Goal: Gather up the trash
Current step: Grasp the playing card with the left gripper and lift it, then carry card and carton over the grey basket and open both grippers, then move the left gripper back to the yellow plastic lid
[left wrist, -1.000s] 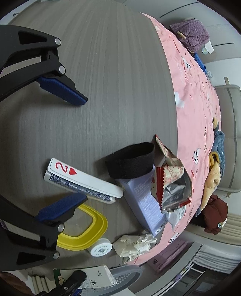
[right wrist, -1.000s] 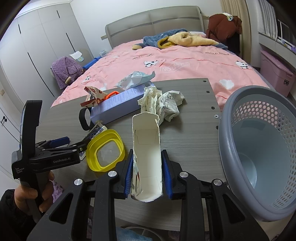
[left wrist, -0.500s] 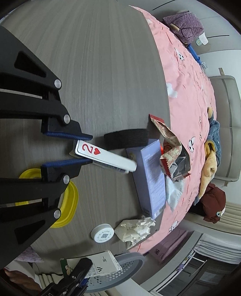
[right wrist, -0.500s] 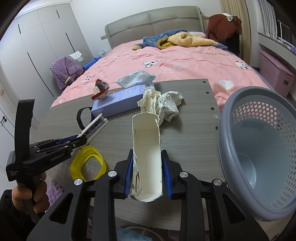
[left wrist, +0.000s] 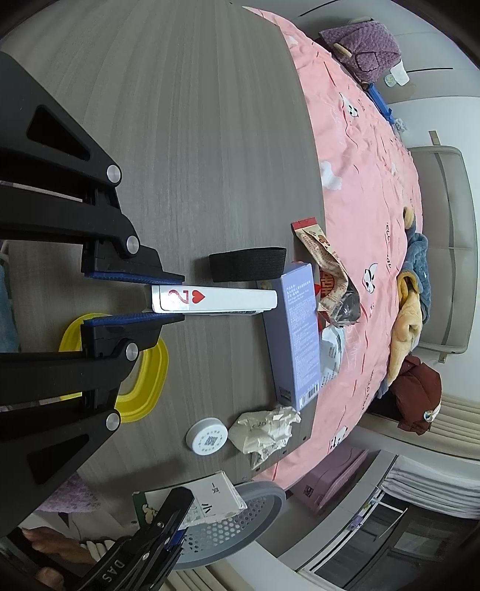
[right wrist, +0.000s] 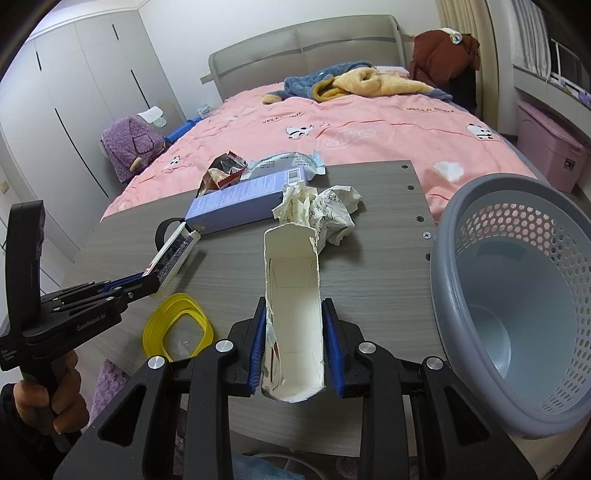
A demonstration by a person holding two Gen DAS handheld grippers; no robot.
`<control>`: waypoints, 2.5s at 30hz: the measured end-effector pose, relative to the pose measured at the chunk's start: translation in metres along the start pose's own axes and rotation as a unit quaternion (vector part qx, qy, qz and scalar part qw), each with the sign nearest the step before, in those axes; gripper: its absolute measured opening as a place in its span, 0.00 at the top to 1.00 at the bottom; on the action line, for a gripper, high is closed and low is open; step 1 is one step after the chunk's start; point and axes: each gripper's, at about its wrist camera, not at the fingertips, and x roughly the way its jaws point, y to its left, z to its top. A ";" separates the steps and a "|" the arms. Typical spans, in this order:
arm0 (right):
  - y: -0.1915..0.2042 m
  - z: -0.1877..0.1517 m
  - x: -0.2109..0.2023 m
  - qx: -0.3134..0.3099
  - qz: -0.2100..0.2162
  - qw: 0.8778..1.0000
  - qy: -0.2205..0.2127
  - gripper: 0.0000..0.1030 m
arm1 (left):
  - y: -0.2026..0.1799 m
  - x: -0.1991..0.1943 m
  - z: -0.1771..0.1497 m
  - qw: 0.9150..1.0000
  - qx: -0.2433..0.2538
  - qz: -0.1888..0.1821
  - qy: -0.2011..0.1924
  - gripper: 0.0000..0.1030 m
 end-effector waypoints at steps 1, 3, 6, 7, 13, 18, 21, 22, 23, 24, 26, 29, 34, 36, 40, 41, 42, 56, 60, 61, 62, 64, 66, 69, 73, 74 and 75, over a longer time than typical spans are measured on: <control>0.000 0.000 -0.001 0.000 0.000 1.000 -0.001 0.73 | 0.000 -0.003 0.000 1.000 0.000 -0.001 -0.002 0.86; -0.001 0.000 -0.003 0.001 0.000 1.000 -0.005 0.73 | -0.001 -0.009 0.000 1.000 0.001 -0.001 -0.008 0.86; -0.003 0.002 -0.011 0.003 -0.001 1.000 -0.014 0.73 | -0.007 -0.020 0.001 1.000 0.008 0.002 -0.022 0.86; -0.004 0.002 -0.014 0.004 -0.001 1.000 -0.017 0.73 | -0.010 -0.024 0.003 1.000 0.013 0.003 -0.027 0.86; -0.029 0.009 -0.042 0.023 -0.016 0.999 -0.045 0.73 | -0.047 -0.041 0.017 0.997 0.045 -0.020 -0.055 0.86; -0.065 0.012 -0.068 0.048 -0.052 0.995 -0.064 0.73 | -0.104 -0.037 0.030 0.992 0.090 -0.067 -0.059 0.86; -0.093 0.011 -0.080 0.068 -0.078 0.992 -0.069 0.73 | -0.142 -0.029 0.032 0.986 0.124 -0.096 -0.053 0.86; -0.101 0.011 -0.083 0.075 -0.084 0.991 -0.069 0.73 | -0.155 -0.026 0.033 0.984 0.134 -0.106 -0.050 0.86; -0.110 0.010 -0.085 0.082 -0.092 0.990 -0.068 0.73 | -0.164 -0.022 0.034 0.982 0.142 -0.114 -0.046 0.86; -0.120 0.009 -0.087 0.090 -0.099 0.989 -0.066 0.73 | -0.175 -0.018 0.034 0.980 0.150 -0.122 -0.041 0.86; -0.136 0.006 -0.089 0.104 -0.113 0.986 -0.061 0.73 | -0.198 -0.006 0.035 0.976 0.168 -0.136 -0.027 0.86; -0.152 0.002 -0.090 0.116 -0.125 0.984 -0.055 0.73 | -0.224 0.010 0.036 0.972 0.186 -0.146 -0.010 0.86; -0.175 -0.003 -0.087 0.136 -0.131 0.981 -0.048 0.73 | -0.255 0.028 0.038 0.966 0.207 -0.156 0.005 0.86; -0.179 -0.004 -0.084 0.140 -0.131 0.980 -0.044 0.73 | -0.262 0.033 0.041 0.965 0.208 -0.159 0.008 0.86; -0.185 -0.004 -0.081 0.145 -0.131 0.980 -0.044 0.70 | -0.269 0.038 0.043 0.965 0.208 -0.162 0.011 0.84; -0.187 -0.005 -0.082 0.145 -0.132 0.979 -0.046 0.70 | -0.270 0.038 0.044 0.965 0.207 -0.162 0.010 0.79; -0.189 -0.006 -0.084 0.148 -0.133 0.979 -0.048 0.69 | -0.271 0.038 0.045 0.965 0.208 -0.161 0.008 0.74; -0.191 -0.013 -0.092 0.153 -0.139 0.977 -0.060 0.52 | -0.264 0.024 0.044 0.974 0.189 -0.126 -0.015 0.40; -0.190 -0.015 -0.092 0.153 -0.139 0.977 -0.060 0.50 | -0.258 0.022 0.042 0.977 0.179 -0.116 -0.016 0.39; -0.188 -0.016 -0.091 0.153 -0.139 0.977 -0.059 0.49 | -0.257 0.021 0.042 0.978 0.177 -0.112 -0.017 0.39; -0.186 -0.017 -0.091 0.151 -0.139 0.977 -0.059 0.49 | -0.256 0.020 0.041 0.978 0.176 -0.110 -0.018 0.38; -0.184 -0.017 -0.091 0.149 -0.141 0.977 -0.059 0.47 | -0.254 0.018 0.041 0.979 0.174 -0.104 -0.022 0.35; -0.181 -0.018 -0.091 0.146 -0.140 0.977 -0.061 0.45 | -0.250 0.014 0.040 0.980 0.170 -0.100 -0.028 0.34; -0.176 -0.018 -0.092 0.144 -0.137 0.978 -0.062 0.43 | -0.245 0.010 0.040 0.981 0.164 -0.093 -0.033 0.29; -0.165 -0.018 -0.093 0.133 -0.138 0.979 -0.066 0.37 | -0.233 0.005 0.039 0.984 0.150 -0.084 -0.038 0.27; -0.163 -0.017 -0.093 0.131 -0.138 0.980 -0.067 0.35 | -0.229 0.004 0.038 0.985 0.145 -0.081 -0.039 0.27; -0.159 -0.017 -0.092 0.127 -0.136 0.980 -0.068 0.34 | -0.225 0.002 0.038 0.986 0.142 -0.079 -0.040 0.27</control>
